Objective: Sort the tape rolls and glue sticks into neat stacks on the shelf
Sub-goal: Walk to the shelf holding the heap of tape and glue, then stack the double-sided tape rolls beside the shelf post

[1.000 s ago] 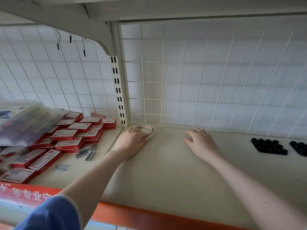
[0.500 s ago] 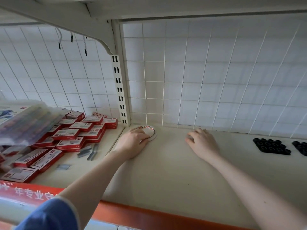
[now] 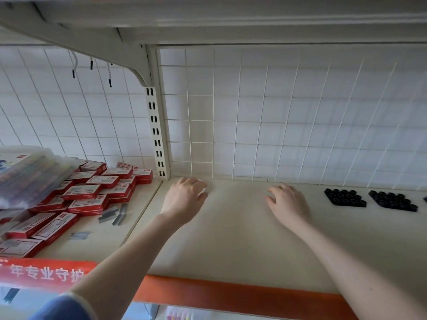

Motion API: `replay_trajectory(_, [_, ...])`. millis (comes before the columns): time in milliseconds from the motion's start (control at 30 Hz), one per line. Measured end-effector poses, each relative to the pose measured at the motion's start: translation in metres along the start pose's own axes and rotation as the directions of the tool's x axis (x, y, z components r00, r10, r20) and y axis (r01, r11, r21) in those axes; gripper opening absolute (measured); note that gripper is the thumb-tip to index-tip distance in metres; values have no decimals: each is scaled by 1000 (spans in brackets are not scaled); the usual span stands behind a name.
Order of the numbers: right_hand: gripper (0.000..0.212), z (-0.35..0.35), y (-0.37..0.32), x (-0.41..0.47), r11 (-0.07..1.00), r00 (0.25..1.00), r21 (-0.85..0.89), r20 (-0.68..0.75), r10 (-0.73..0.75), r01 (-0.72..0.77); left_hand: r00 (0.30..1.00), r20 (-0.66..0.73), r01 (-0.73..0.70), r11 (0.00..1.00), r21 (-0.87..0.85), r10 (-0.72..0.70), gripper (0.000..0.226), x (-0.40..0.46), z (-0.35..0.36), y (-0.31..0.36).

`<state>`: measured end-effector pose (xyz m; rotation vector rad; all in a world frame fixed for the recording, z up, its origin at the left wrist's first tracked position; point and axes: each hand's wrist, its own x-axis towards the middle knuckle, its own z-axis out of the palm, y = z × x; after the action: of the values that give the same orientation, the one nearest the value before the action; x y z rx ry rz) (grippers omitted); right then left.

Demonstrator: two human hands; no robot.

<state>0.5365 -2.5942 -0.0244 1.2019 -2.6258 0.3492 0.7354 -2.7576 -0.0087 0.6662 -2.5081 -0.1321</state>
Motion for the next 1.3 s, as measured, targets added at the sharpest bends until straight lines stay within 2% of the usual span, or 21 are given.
replay_trajectory(167, [33, -15, 24, -27, 997, 997, -35, -30, 65, -66, 998, 65, 9, 1000, 6, -9, 36, -5, 7, 31])
replay_trajectory(500, [41, -52, 112, -71, 992, 994, -71, -53, 99, -103, 989, 125, 66, 996, 59, -73, 42, -10, 14, 109])
replay_trajectory(700, [44, -73, 214, -99, 993, 996, -91, -43, 76, -80, 986, 129, 105, 994, 26, -108, 46, -15, 38, 204])
replay_trajectory(967, [43, -107, 377, -127, 997, 993, -50, -114, 44, -50, 982, 68, 184, 977, -111, -177, 45, -2, 86, 376])
replay_trajectory(1133, [43, -127, 442, -144, 997, 991, -7, -104, 81, -82, 984, 82, 172, 971, -164, -160, 45, 6, 102, 447])
replay_trajectory(1300, [39, -137, 489, -158, 987, 968, 35, -196, 158, -154, 993, 76, 99, 978, -183, -86, 44, 20, 115, 493])
